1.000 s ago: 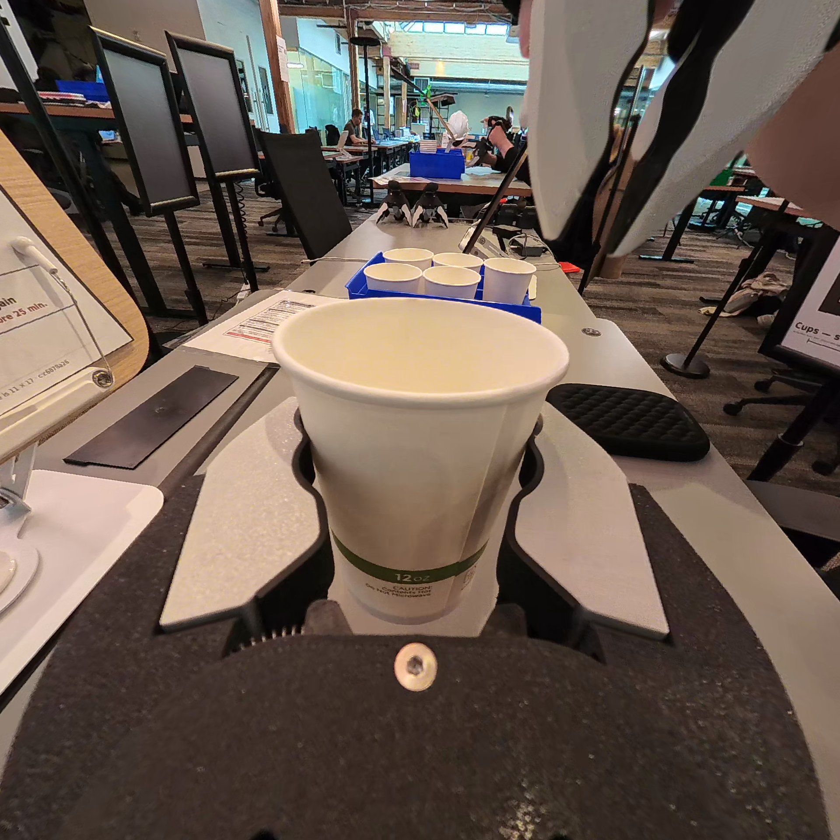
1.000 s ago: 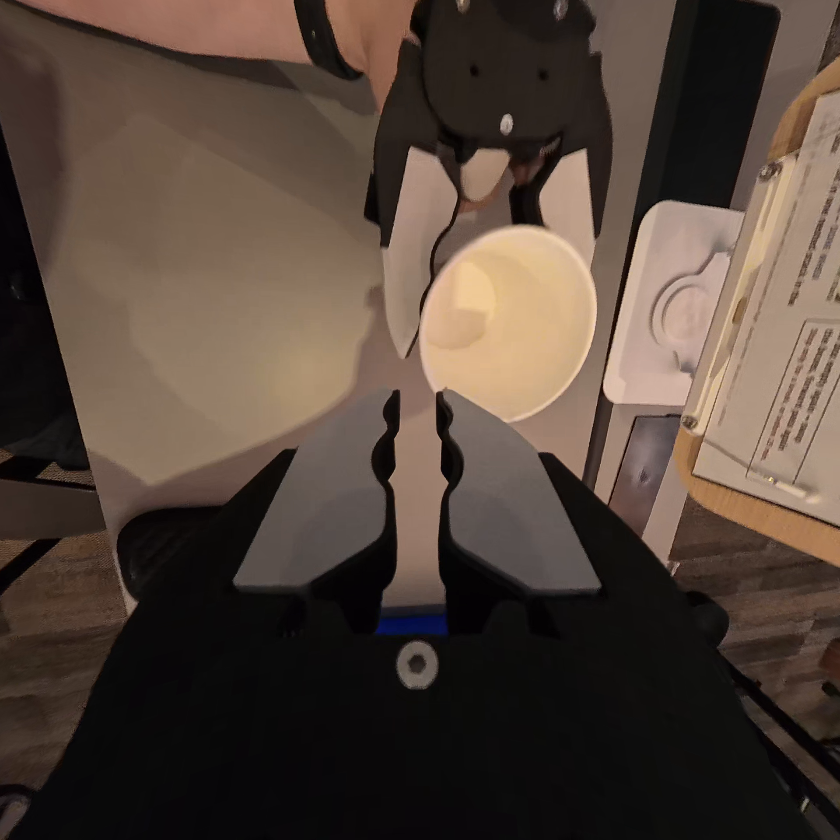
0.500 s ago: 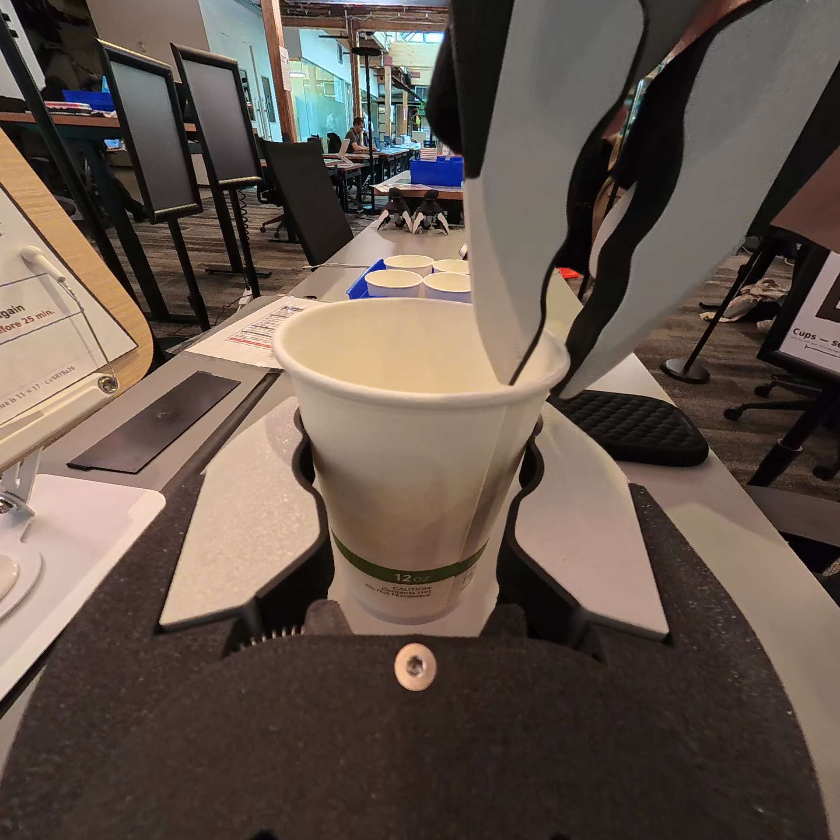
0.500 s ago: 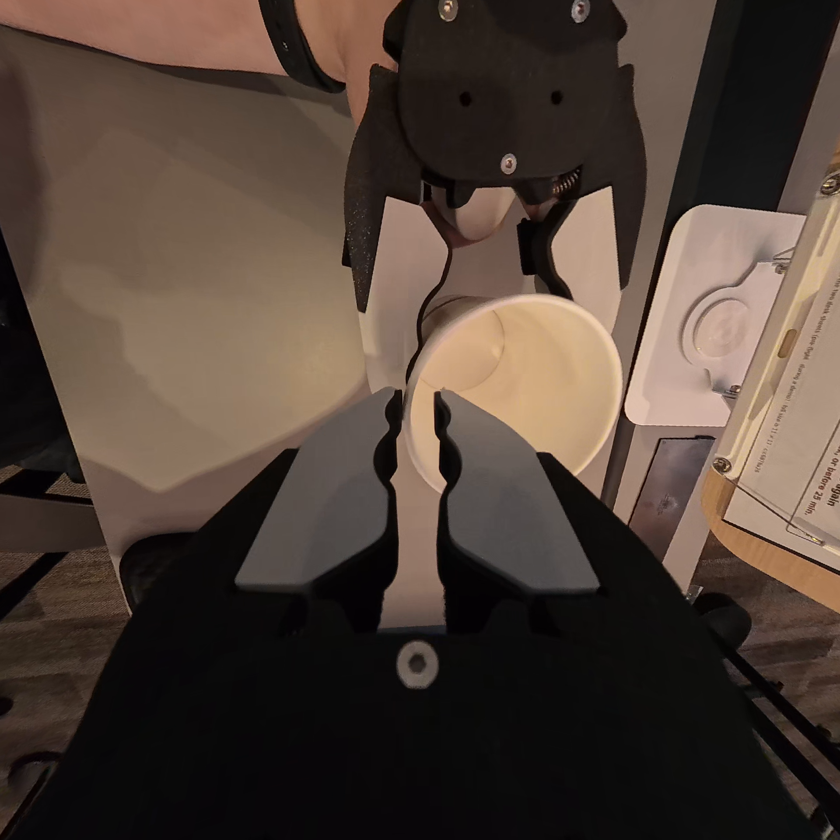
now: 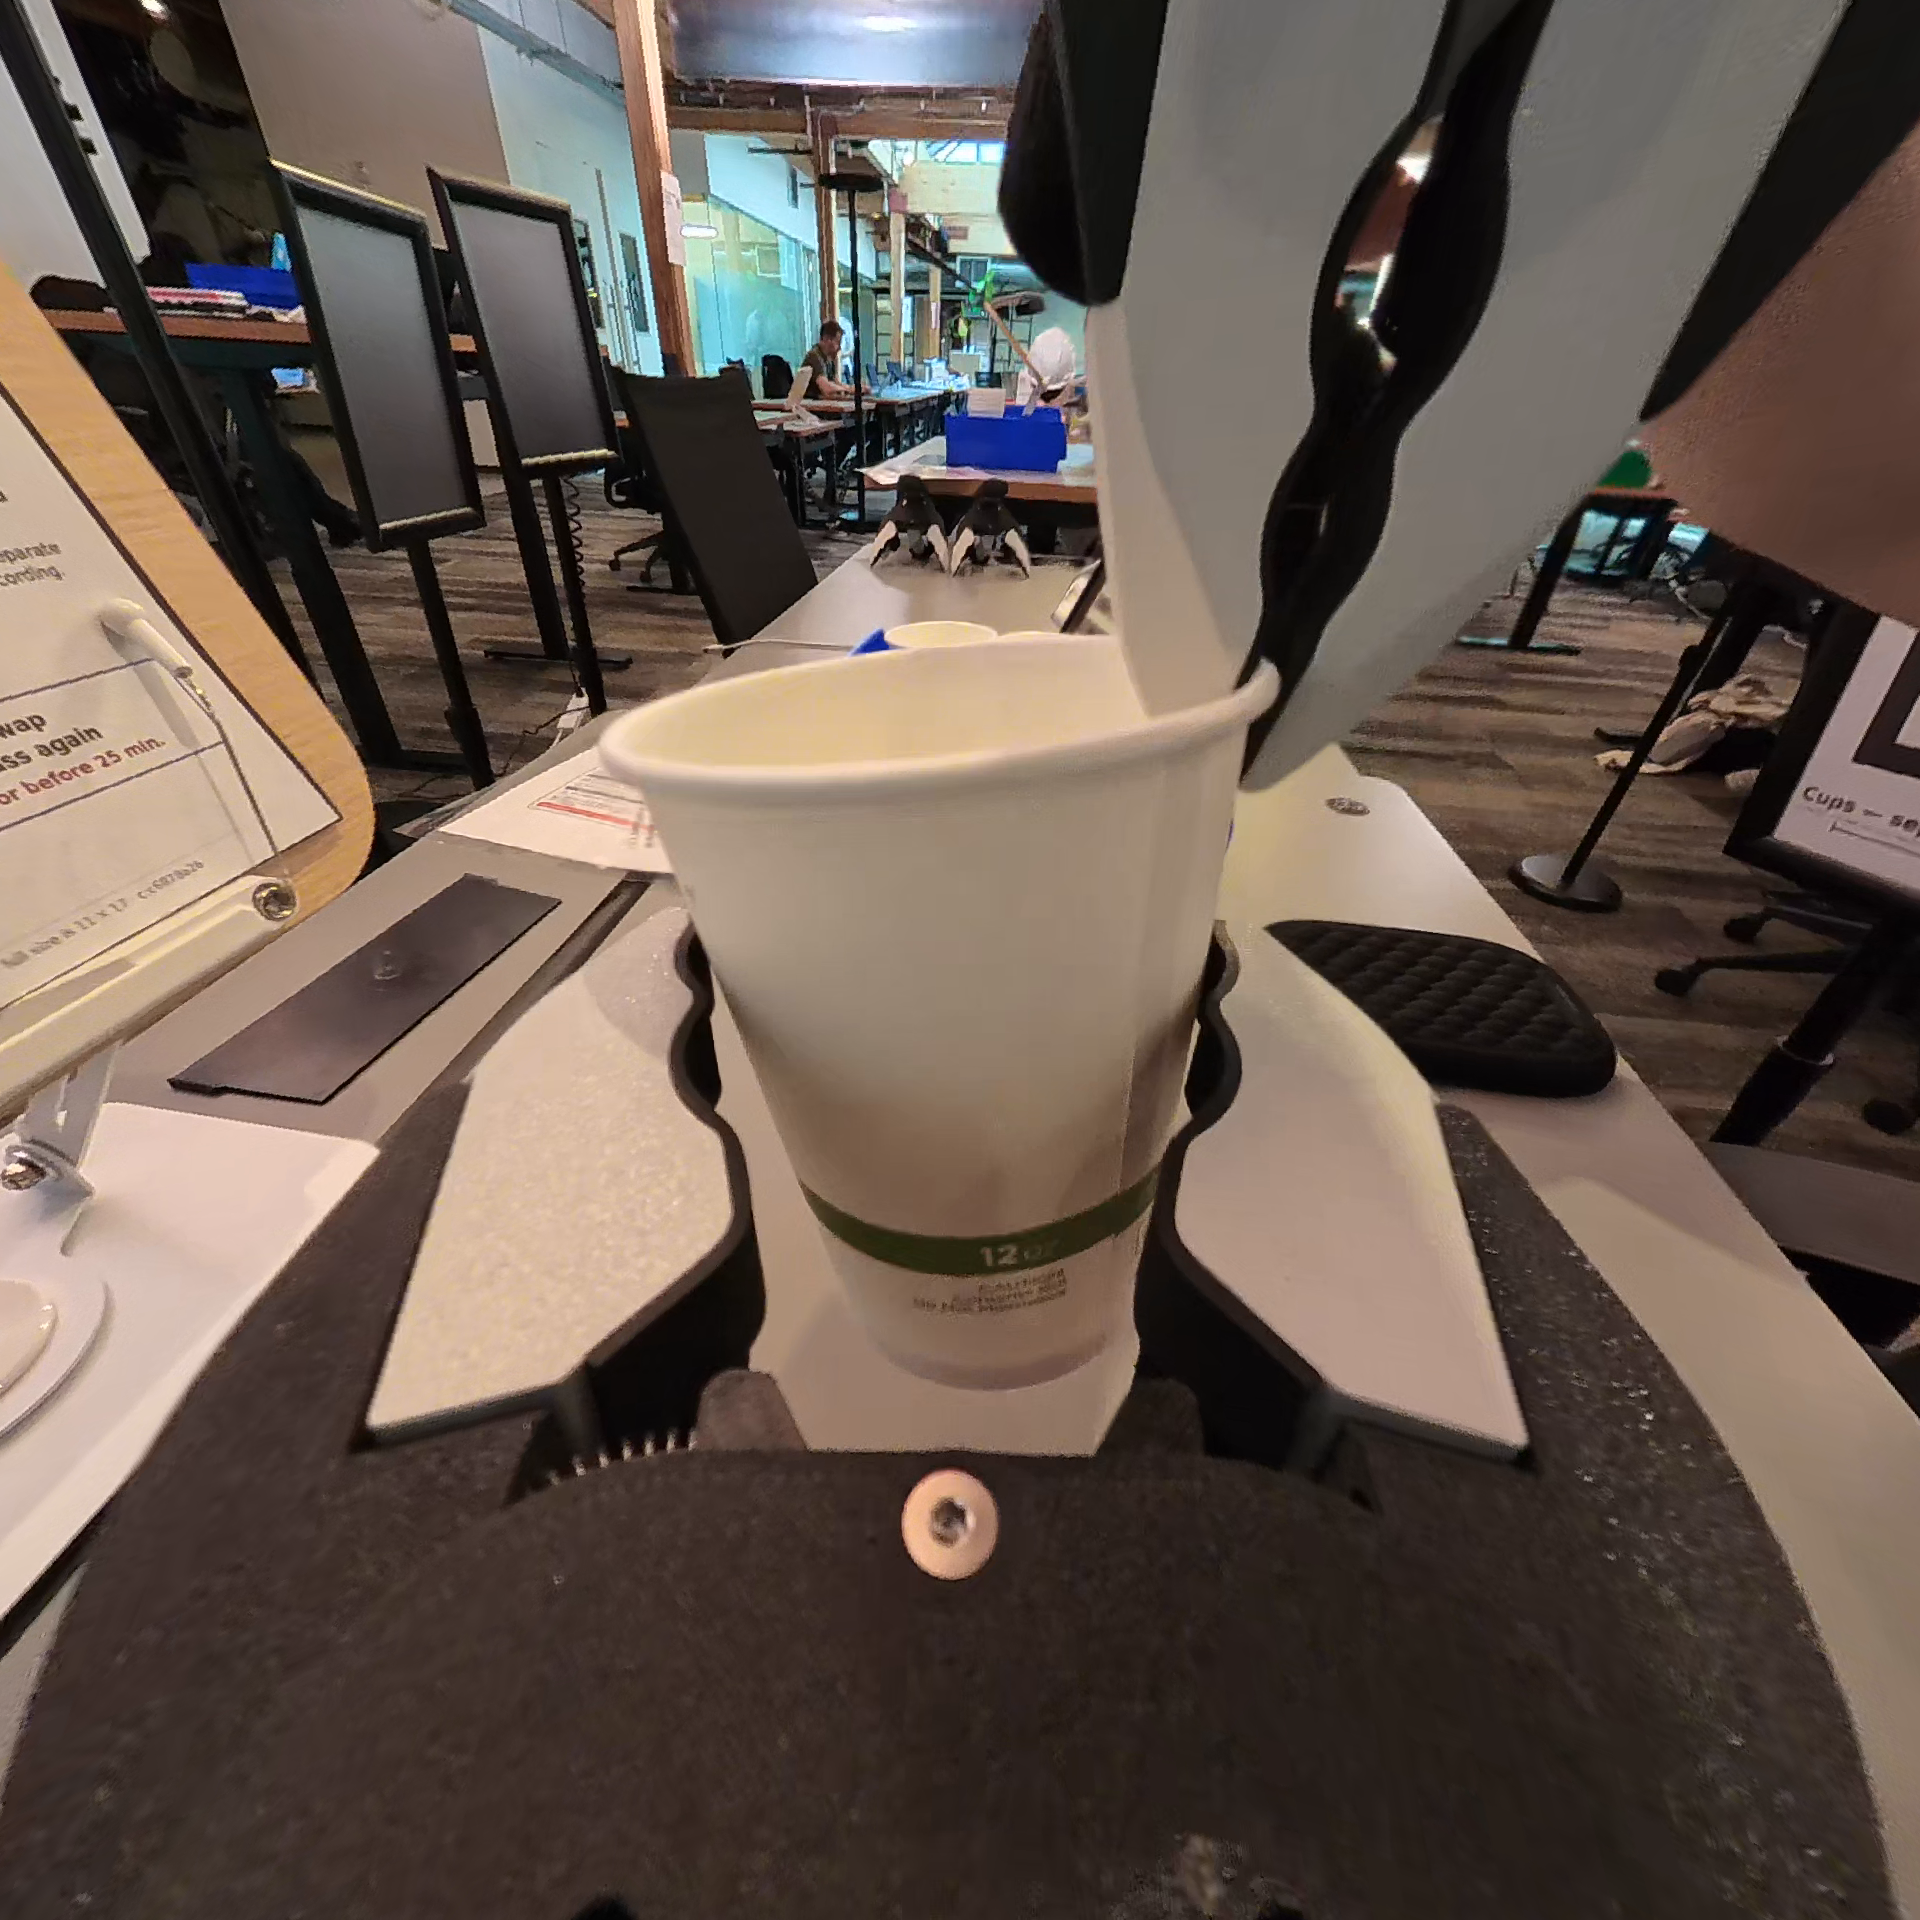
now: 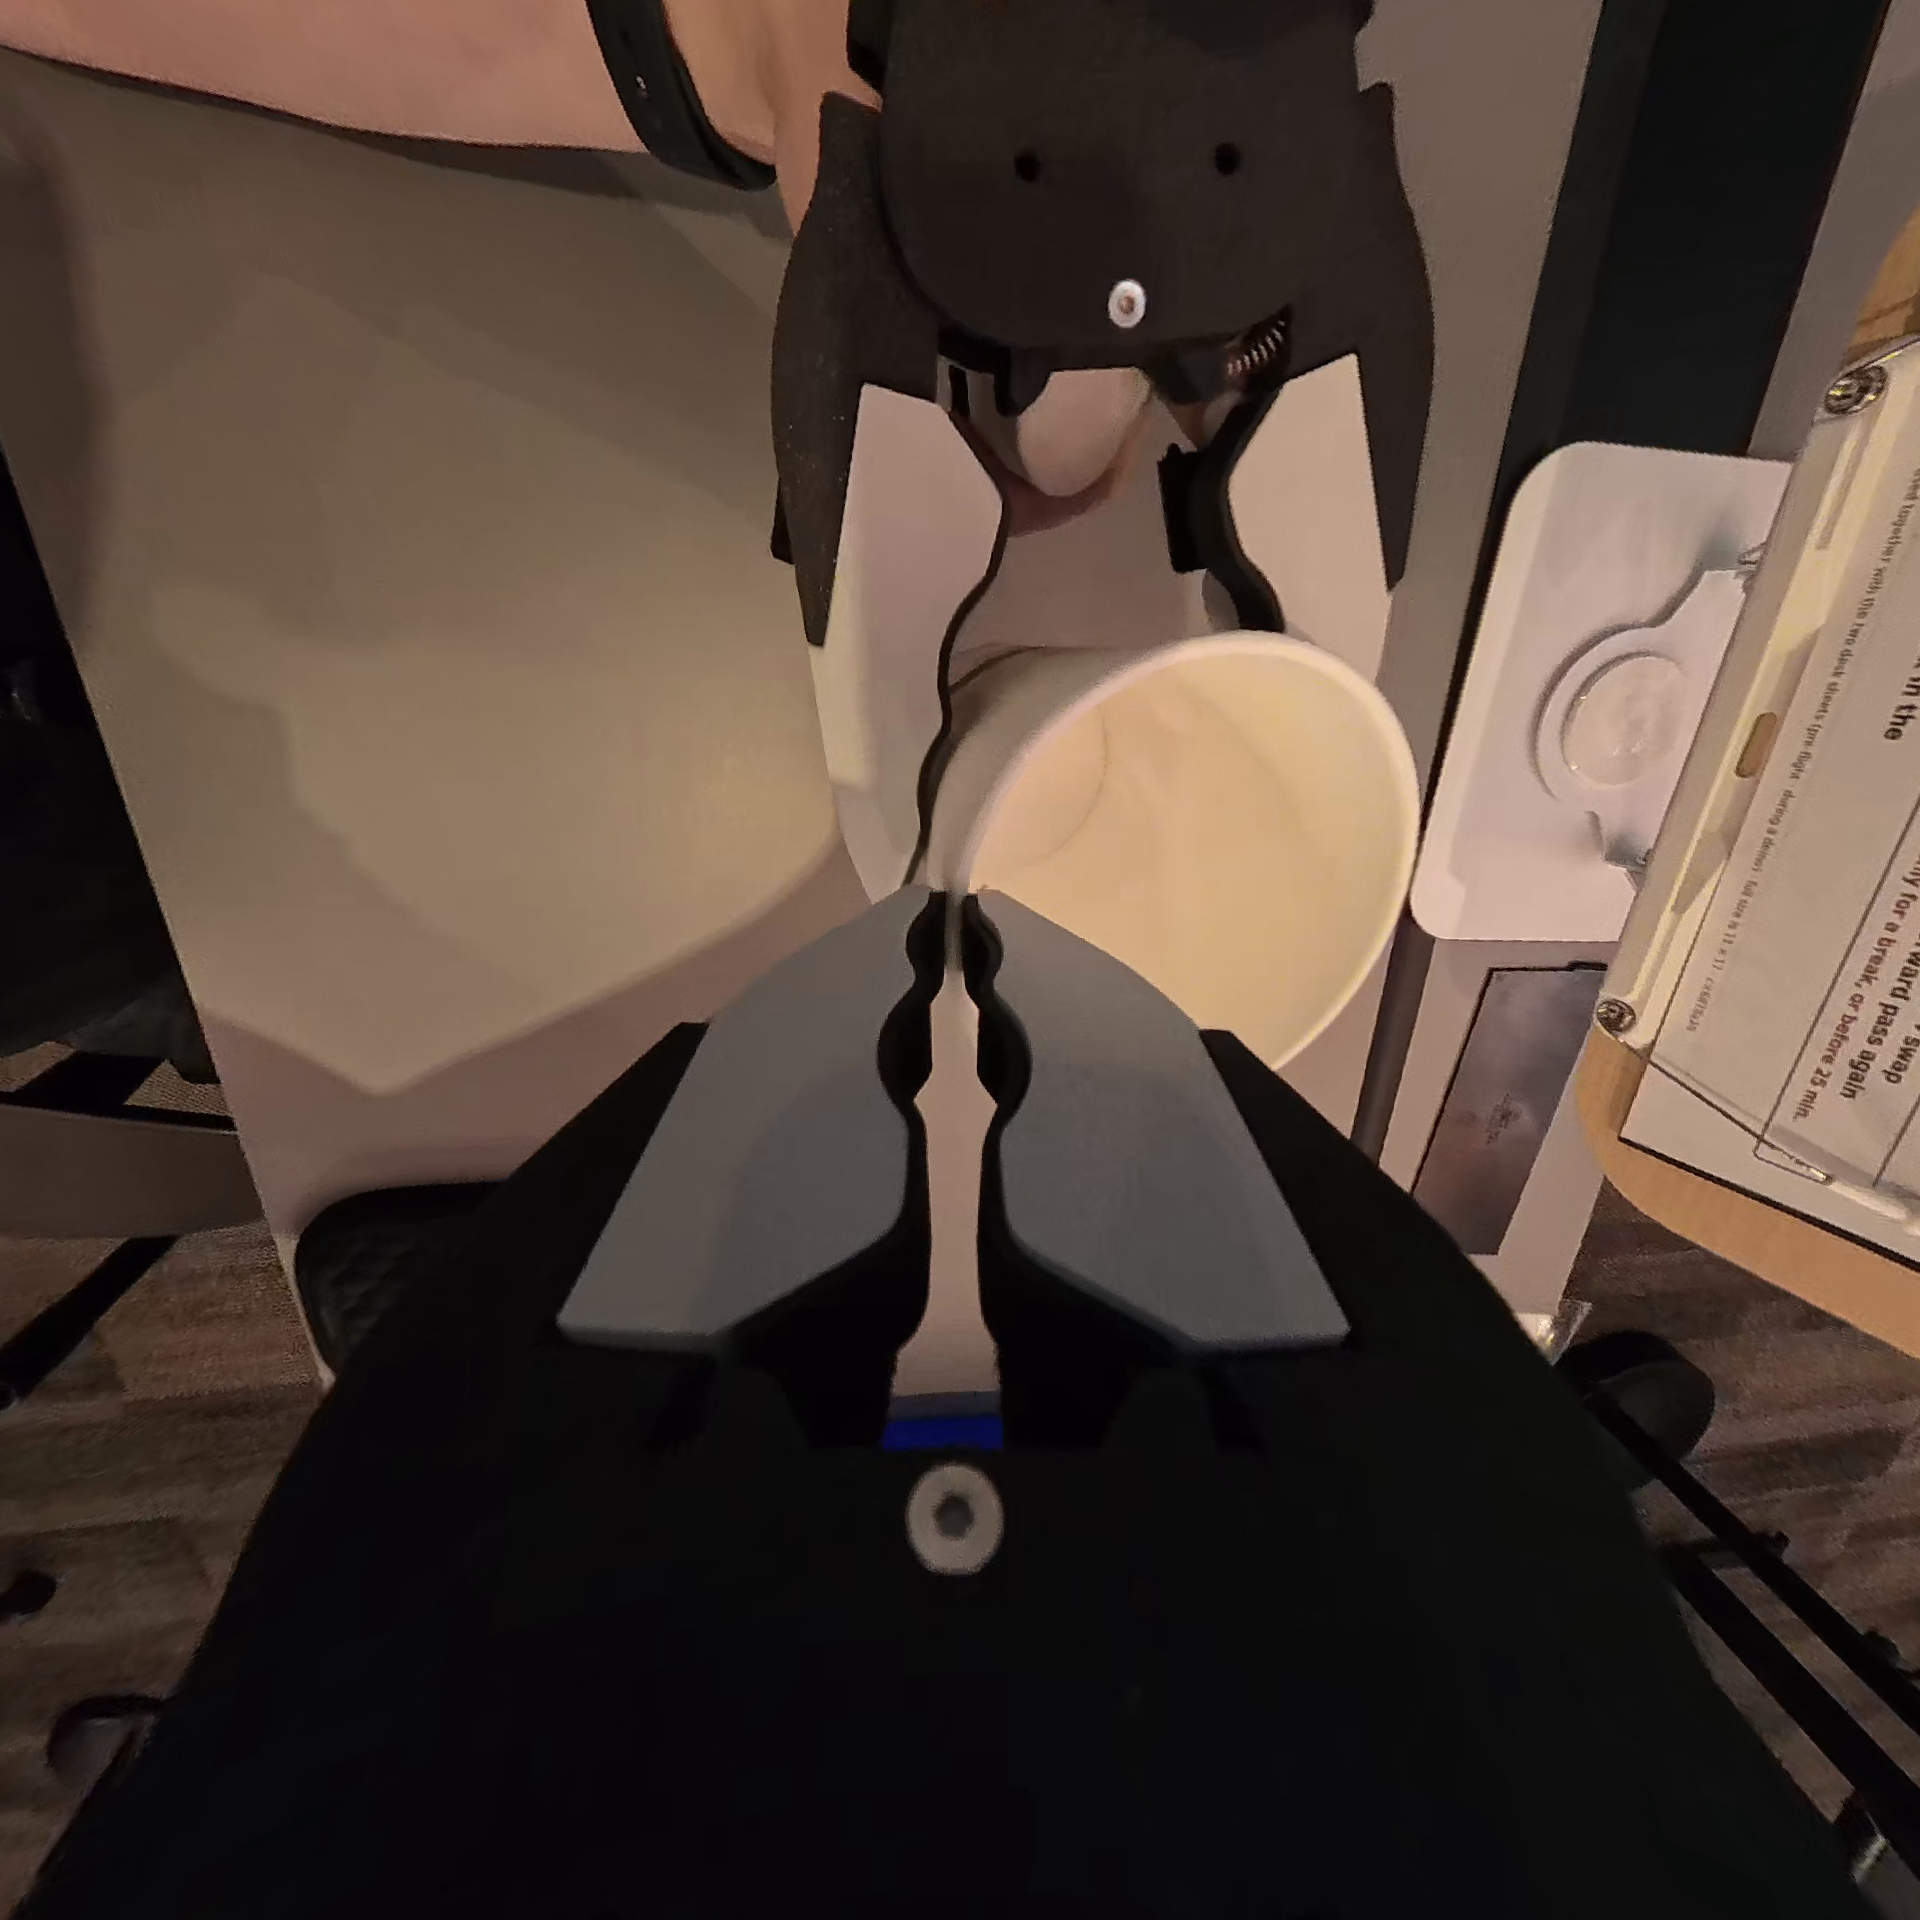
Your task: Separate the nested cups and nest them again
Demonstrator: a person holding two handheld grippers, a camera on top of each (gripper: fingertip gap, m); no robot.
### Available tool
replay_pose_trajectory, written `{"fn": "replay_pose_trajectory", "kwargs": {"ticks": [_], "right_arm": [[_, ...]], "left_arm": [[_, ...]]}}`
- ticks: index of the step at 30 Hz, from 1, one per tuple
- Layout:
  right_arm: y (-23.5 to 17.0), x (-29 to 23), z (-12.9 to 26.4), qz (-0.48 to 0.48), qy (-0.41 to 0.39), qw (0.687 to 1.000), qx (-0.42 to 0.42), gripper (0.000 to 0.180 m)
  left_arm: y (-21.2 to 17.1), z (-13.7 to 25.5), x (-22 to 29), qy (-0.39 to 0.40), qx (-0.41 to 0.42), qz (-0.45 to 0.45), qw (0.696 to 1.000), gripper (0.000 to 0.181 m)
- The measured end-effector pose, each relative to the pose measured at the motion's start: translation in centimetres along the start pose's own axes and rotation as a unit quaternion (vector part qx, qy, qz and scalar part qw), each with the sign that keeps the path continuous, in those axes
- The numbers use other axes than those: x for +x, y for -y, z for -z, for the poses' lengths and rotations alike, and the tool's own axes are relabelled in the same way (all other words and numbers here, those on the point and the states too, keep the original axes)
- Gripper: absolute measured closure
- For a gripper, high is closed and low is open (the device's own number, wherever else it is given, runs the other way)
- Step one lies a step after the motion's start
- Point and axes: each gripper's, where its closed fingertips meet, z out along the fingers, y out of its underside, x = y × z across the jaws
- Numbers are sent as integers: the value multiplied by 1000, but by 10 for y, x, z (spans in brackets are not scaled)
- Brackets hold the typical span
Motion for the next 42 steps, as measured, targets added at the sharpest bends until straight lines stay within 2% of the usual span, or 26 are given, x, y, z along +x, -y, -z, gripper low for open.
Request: {"fn": "replay_pose_trajectory", "kwargs": {"ticks": [3, 7, 13, 19, 24, 29, 32, 38, 42], "right_arm": [[-5, 2, 13, -3, -11, 1000, 3, 177], [-10, 4, 31, -14, -24, 999, 16, 177], [-43, 7, 69, -41, -58, 998, -2, 177], [-111, 5, 116, -114, -92, 989, -9, 177], [-200, -6, 137, -208, -115, 971, -27, 177], [-298, -28, 139, -309, -126, 941, -61, 177], [-341, -47, 132, -354, -123, 924, -73, 177], [-384, -77, 107, -384, -117, 912, -83, 177], [-396, -94, 92, -390, -111, 911, -78, 177]], "left_arm": [[-3, 0, 1, -3, -10, -4, 1000, 100], [-10, -5, 1, -1, -23, -1, 1000, 101], [-16, -6, 0, 2, -37, -1, 999, 103], [-16, -3, -3, 5, -36, 4, 999, 104], [-14, -1, -2, 4, -34, 3, 999, 105], [-10, 1, -2, 6, -31, -2, 1000, 105], [-8, 3, -2, 8, -27, -2, 1000, 105], [-9, 3, -2, 7, -28, 0, 1000, 106], [-10, 4, -3, 8, -29, 1, 1000, 107]]}}
